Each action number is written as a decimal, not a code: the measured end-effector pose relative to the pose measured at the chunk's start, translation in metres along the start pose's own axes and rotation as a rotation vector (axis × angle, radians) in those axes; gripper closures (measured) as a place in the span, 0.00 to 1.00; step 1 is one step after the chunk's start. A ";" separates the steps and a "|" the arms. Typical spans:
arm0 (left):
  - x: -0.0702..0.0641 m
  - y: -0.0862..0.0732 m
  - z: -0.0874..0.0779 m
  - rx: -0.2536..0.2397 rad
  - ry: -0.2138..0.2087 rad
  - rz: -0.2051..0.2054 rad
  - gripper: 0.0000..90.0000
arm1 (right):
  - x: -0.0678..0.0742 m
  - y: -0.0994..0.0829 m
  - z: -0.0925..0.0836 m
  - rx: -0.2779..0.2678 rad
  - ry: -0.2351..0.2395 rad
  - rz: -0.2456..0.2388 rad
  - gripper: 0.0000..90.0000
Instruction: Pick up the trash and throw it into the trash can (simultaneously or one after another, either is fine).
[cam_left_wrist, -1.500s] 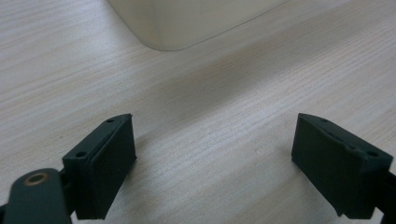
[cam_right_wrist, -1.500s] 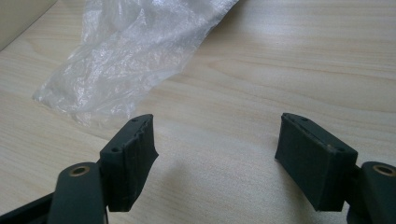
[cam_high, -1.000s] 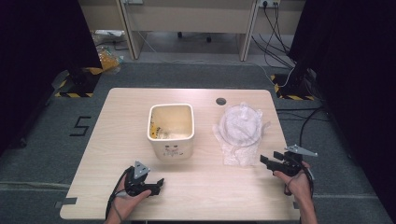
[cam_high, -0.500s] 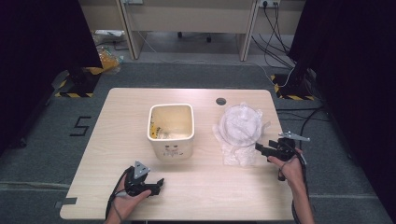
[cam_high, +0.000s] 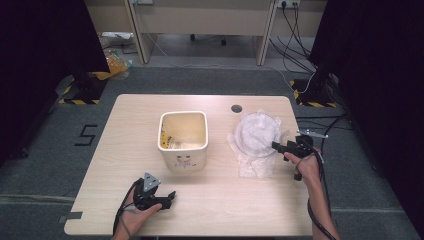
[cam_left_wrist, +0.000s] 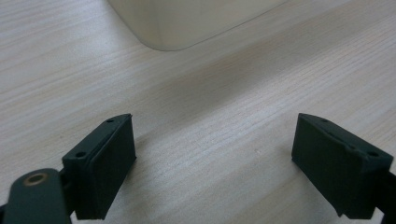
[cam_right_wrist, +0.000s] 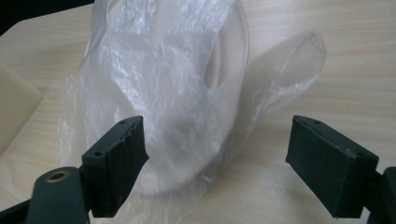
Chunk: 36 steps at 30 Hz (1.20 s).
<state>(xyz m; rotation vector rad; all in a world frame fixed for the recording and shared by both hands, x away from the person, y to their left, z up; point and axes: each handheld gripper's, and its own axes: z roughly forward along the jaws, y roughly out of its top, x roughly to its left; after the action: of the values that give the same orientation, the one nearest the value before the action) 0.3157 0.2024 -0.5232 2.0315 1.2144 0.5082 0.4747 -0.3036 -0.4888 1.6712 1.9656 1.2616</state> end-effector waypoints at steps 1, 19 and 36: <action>0.000 0.000 0.000 0.000 0.000 0.000 0.14 | 0.000 0.002 0.002 0.002 0.002 0.000 0.21; 0.000 0.000 0.000 -0.002 0.000 -0.003 0.14 | 0.004 0.001 0.027 0.019 0.122 0.086 0.46; 0.000 0.000 0.000 -0.002 0.000 -0.002 0.14 | 0.016 -0.019 0.012 0.035 0.278 0.116 0.93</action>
<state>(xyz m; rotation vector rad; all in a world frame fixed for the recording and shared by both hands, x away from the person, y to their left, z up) 0.3157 0.2023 -0.5233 2.0286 1.2155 0.5087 0.4652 -0.2832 -0.5051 1.7273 2.0792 1.5865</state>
